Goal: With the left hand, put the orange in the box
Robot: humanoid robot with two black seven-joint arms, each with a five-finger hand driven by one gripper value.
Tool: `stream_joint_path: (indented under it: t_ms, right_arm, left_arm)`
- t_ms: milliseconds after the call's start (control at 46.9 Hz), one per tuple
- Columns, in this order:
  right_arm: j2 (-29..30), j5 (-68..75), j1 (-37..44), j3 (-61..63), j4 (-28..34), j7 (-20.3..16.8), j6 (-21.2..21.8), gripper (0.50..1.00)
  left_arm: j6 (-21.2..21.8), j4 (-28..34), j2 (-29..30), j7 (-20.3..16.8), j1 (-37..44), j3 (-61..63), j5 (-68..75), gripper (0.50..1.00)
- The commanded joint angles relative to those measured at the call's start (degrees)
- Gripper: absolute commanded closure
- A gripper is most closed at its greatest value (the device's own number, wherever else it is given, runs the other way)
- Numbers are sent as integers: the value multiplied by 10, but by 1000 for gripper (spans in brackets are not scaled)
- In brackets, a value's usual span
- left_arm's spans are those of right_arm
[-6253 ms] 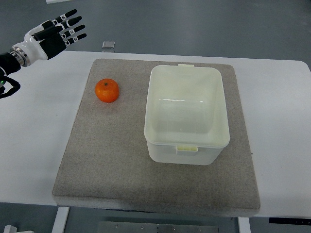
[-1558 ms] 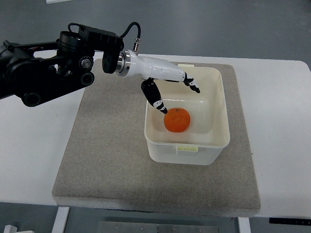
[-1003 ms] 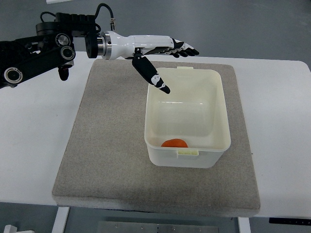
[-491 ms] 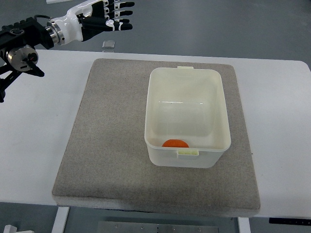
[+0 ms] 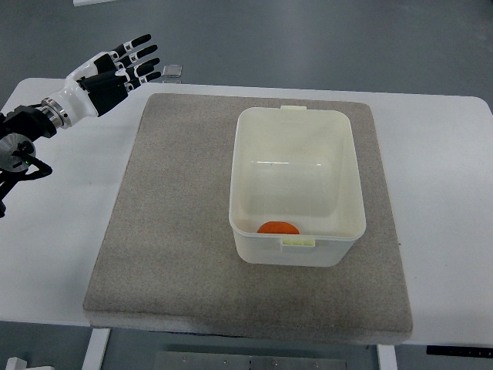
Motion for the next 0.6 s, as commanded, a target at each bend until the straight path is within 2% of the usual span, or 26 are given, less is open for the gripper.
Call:
stream_joint_path:
  t_ms: [0,85,299,576]
  right_arm:
    - [0,0,0,0,0,0,0,556]
    - [0,0,0,0,0,0,0,556]
    - [0,1,-1,-1,1,0,1,556]
    - [0,1,0,-1,2,0,1,556]
  left_arm:
    - [-1,6,-1,14,2,-1,-22,506]
    - [-5,9,-1,34,2,-2,-66,506]
    - [-8,13,-1,122,2,-5,-220,506]
    - [-1,23,-2,145,2,-14,-277,506]
